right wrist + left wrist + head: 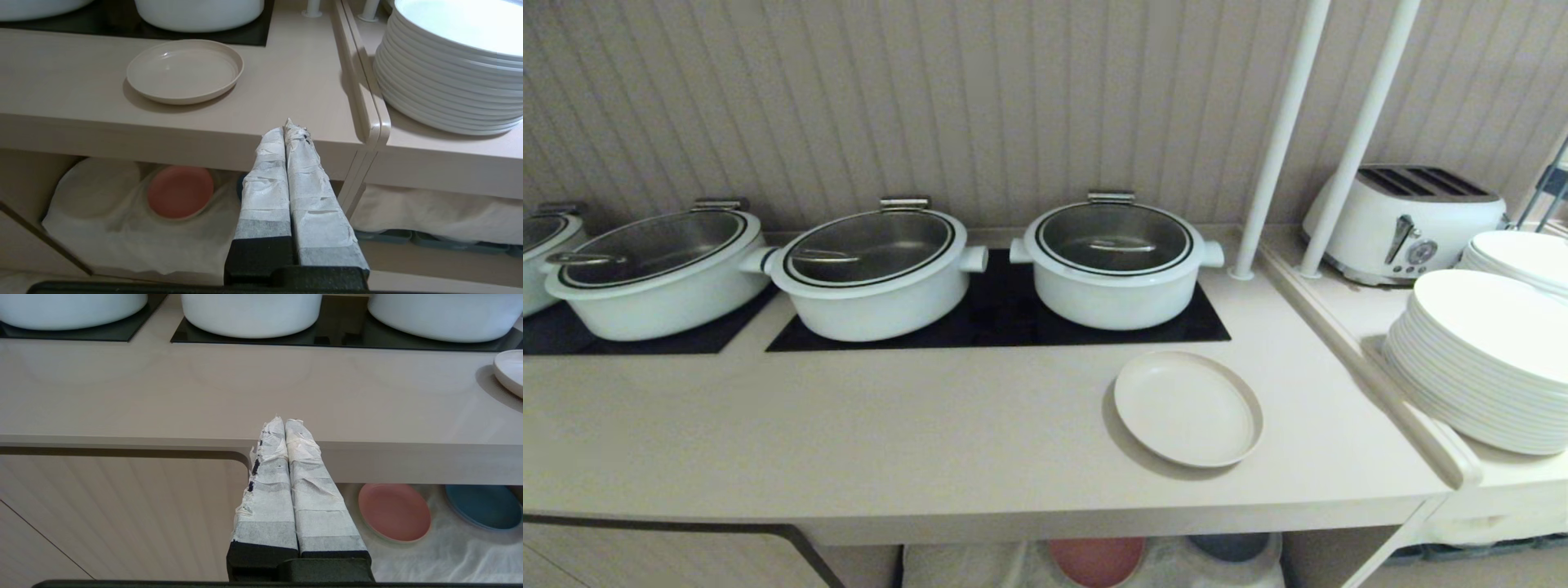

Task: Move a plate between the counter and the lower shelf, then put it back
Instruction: Pick up the plate

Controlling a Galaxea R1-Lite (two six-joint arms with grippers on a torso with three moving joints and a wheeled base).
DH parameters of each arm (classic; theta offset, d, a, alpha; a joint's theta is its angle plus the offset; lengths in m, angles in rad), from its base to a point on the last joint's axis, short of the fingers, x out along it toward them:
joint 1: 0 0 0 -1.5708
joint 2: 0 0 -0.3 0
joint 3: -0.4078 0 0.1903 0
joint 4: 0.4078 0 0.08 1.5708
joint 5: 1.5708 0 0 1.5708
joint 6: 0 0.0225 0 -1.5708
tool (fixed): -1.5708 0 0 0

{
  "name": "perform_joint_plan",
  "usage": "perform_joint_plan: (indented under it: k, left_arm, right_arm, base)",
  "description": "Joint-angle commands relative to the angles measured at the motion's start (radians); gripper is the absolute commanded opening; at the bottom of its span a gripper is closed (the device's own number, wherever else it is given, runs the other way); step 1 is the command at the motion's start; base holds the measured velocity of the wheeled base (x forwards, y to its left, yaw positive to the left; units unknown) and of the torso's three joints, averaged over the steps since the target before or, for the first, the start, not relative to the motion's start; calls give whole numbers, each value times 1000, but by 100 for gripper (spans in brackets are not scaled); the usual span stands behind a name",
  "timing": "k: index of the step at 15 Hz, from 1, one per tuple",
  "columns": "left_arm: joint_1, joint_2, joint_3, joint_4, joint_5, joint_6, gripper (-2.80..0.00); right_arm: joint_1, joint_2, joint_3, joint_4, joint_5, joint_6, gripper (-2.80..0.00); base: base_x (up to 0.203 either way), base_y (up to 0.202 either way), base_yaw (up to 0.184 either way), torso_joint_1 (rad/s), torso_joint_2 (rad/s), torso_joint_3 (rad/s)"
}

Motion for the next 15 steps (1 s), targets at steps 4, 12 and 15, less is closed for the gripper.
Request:
perform_joint_plan:
  k: [4, 12, 15]
  left_arm:
    - [0, 0, 0, 0, 0, -1, -280]
    - [0, 0, 0, 0, 0, -1, -280]
    - [0, 0, 0, 0, 0, -1, -280]
  right_arm:
    - [18, 354, -96, -104, 4, 32, -280]
    - [103, 711, -324, -19, 0, 43, -280]
    - [103, 846, -453, 133, 0, 38, -280]
  base:
    - [0, 0, 0, 0, 0, 0]
    - [0, 0, 0, 0, 0, 0]
    - [0, 0, 0, 0, 0, 0]
